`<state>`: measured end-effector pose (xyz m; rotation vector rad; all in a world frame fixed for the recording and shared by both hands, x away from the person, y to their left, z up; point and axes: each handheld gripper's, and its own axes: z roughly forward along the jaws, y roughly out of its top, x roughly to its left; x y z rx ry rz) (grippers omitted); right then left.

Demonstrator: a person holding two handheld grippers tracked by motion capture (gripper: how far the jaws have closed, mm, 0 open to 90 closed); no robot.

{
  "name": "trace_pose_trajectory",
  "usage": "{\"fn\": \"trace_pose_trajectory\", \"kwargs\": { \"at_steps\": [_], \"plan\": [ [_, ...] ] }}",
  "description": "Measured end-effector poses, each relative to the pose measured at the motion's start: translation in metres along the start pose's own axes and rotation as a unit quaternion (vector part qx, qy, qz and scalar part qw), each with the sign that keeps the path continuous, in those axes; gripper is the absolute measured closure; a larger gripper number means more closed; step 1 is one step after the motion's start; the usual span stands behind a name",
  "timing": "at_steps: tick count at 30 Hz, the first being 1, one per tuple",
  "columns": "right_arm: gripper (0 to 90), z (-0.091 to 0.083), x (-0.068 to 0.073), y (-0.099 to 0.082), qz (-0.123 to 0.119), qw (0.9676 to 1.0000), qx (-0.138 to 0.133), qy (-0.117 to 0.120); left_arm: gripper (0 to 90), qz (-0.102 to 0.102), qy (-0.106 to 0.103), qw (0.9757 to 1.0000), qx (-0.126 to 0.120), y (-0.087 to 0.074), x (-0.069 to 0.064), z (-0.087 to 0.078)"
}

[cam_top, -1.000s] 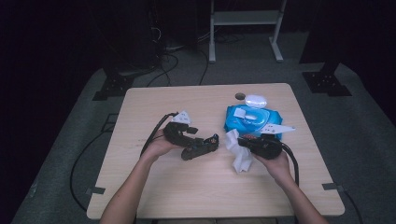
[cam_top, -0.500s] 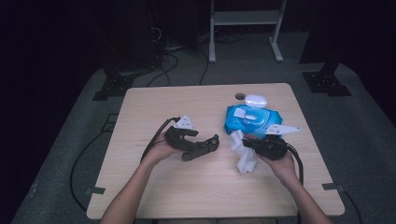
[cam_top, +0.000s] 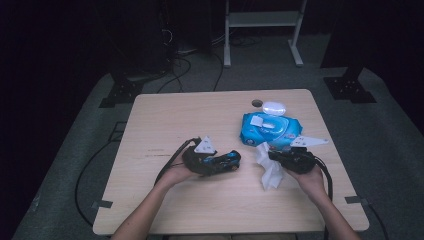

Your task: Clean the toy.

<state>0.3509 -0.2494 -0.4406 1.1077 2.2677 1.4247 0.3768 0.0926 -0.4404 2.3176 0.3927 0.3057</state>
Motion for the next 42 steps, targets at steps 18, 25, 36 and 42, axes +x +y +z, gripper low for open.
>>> {"fn": "trace_pose_trajectory", "kwargs": {
  "at_steps": [18,25,36,42],
  "plan": [
    [64.5,-0.005,-0.024,-0.019,0.032,0.9989,0.03,-0.019,35.0,0.012,-0.002,0.9998,-0.016,-0.003,-0.009,0.003],
    [55.5,-0.021,-0.024,-0.016,0.03,0.9995,0.011,-0.002,30.5,0.012,0.0,0.9996,-0.026,-0.003,-0.009,-0.006],
    [51.2,-0.041,-0.024,-0.018,0.026,0.9996,0.002,0.005,27.9,0.004,0.026,0.9982,-0.054,-0.011,-0.006,-0.025],
    [48.4,-0.046,-0.024,-0.022,0.027,0.9996,0.003,0.004,27.2,0.0,0.034,0.9978,-0.057,-0.016,-0.004,-0.035]
  ]
}}
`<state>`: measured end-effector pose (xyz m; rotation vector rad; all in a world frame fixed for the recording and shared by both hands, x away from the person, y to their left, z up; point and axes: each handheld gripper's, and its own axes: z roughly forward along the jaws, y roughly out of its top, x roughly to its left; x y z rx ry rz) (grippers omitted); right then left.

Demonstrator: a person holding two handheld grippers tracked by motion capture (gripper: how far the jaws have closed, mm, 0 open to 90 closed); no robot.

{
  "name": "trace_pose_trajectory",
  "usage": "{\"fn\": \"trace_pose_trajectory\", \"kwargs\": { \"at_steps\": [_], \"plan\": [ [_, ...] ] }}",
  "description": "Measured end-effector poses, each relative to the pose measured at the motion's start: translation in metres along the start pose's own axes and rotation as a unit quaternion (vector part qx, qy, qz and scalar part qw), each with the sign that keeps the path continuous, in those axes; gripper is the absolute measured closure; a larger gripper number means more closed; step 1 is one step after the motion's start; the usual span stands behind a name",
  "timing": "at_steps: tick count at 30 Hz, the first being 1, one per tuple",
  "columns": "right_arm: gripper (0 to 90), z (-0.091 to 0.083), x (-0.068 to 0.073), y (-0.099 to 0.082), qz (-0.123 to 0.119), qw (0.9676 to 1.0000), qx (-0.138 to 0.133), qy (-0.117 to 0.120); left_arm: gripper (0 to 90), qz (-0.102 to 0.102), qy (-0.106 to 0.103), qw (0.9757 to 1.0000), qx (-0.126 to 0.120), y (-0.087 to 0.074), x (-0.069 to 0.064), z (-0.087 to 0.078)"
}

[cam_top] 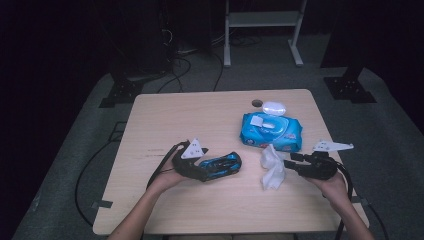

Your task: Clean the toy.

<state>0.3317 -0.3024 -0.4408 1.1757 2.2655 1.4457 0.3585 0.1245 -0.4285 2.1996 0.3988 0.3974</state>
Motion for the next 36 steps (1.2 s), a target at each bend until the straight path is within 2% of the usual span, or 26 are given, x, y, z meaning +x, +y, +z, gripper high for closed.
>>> {"fn": "trace_pose_trajectory", "kwargs": {
  "at_steps": [4,9,15,20,36],
  "plan": [
    [46.2,-0.001,0.0,-0.002,-0.001,1.0,0.001,0.0,26.3,-0.002,0.006,1.0,0.001,-0.005,0.002,-0.007],
    [43.8,-0.001,-0.002,-0.005,0.002,1.0,0.004,0.0,25.5,-0.015,0.009,0.9998,0.003,-0.014,0.006,-0.013],
    [41.9,-0.003,-0.002,-0.007,0.001,1.0,0.004,0.001,23.6,-0.022,0.015,0.9996,0.0,-0.021,0.006,-0.019],
    [41.3,-0.005,-0.001,-0.01,-0.003,1.0,0.0,0.001,22.7,-0.027,0.012,0.9996,0.005,-0.026,0.005,-0.021],
    [39.2,-0.008,-0.003,-0.017,0.004,1.0,0.002,0.001,19.2,-0.048,0.029,0.9984,0.004,-0.046,0.004,-0.038]
  ]
}}
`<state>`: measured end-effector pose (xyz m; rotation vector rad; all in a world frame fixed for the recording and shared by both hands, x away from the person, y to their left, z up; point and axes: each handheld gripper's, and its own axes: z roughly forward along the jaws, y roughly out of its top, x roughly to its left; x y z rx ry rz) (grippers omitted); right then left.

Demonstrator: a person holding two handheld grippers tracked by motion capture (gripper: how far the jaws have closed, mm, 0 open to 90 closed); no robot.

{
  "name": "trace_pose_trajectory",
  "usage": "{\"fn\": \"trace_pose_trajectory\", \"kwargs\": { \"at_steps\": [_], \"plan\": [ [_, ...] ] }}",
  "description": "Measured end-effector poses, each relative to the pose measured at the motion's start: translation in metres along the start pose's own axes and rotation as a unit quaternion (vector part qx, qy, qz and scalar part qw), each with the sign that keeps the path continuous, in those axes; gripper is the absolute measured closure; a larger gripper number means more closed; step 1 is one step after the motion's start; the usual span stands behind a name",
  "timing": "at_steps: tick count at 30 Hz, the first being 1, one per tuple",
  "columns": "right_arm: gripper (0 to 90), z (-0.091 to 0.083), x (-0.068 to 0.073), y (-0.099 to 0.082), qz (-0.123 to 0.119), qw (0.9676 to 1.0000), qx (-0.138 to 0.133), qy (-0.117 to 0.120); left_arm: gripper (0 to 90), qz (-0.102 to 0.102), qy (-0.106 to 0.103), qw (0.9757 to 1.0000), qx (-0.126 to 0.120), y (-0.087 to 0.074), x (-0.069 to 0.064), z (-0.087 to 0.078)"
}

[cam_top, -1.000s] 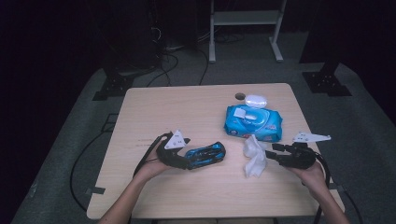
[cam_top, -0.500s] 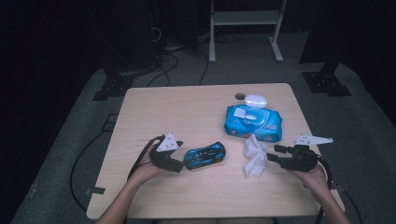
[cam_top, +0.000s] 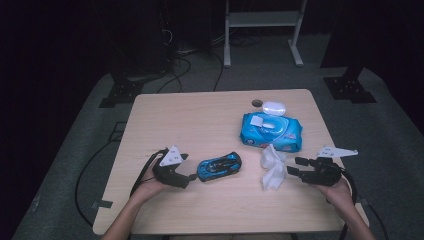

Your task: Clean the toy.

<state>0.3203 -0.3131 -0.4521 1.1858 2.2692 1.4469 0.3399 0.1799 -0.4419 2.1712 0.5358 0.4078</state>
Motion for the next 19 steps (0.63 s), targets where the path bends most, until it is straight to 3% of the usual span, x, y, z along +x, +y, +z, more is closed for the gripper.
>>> {"fn": "trace_pose_trajectory", "kwargs": {
  "at_steps": [9,19],
  "plan": [
    [38.2,0.001,0.002,-0.002,-0.003,1.0,0.003,0.003,18.7,-0.013,0.006,0.9999,0.008,-0.015,0.002,-0.01],
    [35.0,0.001,0.005,-0.009,-0.007,1.0,-0.005,0.002,16.7,-0.047,0.008,0.9989,-0.001,-0.034,0.0,-0.014]
  ]
}}
